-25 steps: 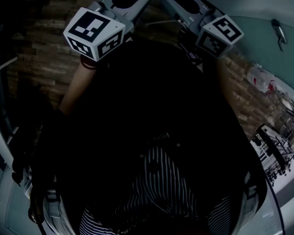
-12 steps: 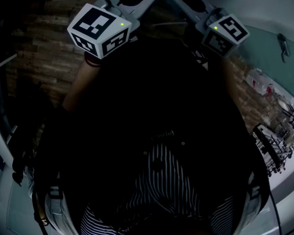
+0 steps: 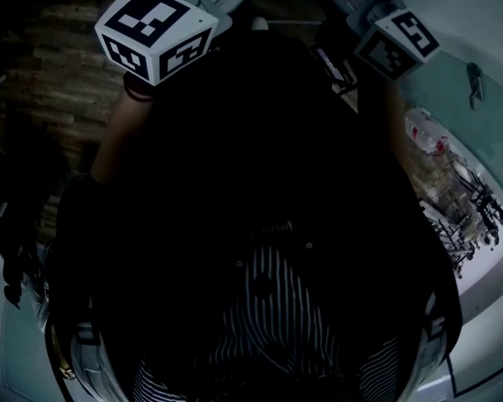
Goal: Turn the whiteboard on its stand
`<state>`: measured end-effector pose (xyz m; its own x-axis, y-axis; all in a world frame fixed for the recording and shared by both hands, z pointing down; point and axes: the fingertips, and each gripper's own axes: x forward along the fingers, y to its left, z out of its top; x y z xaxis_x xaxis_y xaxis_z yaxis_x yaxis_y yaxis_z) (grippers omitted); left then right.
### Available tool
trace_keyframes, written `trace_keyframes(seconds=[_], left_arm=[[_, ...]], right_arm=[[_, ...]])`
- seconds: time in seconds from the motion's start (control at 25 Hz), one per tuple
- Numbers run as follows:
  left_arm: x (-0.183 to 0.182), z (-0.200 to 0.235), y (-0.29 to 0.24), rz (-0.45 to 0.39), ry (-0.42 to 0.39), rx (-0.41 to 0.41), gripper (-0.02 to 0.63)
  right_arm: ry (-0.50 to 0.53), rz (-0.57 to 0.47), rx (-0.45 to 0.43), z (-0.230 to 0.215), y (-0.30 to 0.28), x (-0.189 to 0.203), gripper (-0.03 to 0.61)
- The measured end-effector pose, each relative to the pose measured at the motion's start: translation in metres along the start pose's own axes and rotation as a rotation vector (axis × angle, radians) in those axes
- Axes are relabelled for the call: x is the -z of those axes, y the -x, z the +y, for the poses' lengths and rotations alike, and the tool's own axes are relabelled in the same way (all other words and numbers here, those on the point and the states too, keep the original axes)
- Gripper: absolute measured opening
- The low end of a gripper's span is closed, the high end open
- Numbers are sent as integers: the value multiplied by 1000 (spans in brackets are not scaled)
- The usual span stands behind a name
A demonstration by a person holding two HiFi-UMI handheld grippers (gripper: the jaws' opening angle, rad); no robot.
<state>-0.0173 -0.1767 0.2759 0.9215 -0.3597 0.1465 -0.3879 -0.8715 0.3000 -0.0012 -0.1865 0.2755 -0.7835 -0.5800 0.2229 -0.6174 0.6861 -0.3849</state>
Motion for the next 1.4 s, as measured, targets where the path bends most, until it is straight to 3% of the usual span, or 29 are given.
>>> trace_keyframes(seconds=[0.4, 0.64, 0.88, 1.04, 1.24, 1.4], left_arm=[[-31, 29, -38, -58, 18, -137, 0], [-46, 31, -103, -71, 28, -262, 0], [-41, 27, -107, -73, 15, -350, 0], [-37, 28, -99, -85, 34, -388, 0], [-28, 21, -97, -66, 41, -376, 0], [-26, 20, -103, -54, 45, -364, 0]], right_arm=[[15, 48, -107, -49, 1, -26, 3], [15, 38, -201, -111, 43, -50, 3], [44, 41, -267, -120, 53, -47, 3], [48, 32, -260, -123, 51, -44, 3], [75, 21, -213, -133, 48, -43, 6], [74, 23, -178, -144, 50, -44, 117]])
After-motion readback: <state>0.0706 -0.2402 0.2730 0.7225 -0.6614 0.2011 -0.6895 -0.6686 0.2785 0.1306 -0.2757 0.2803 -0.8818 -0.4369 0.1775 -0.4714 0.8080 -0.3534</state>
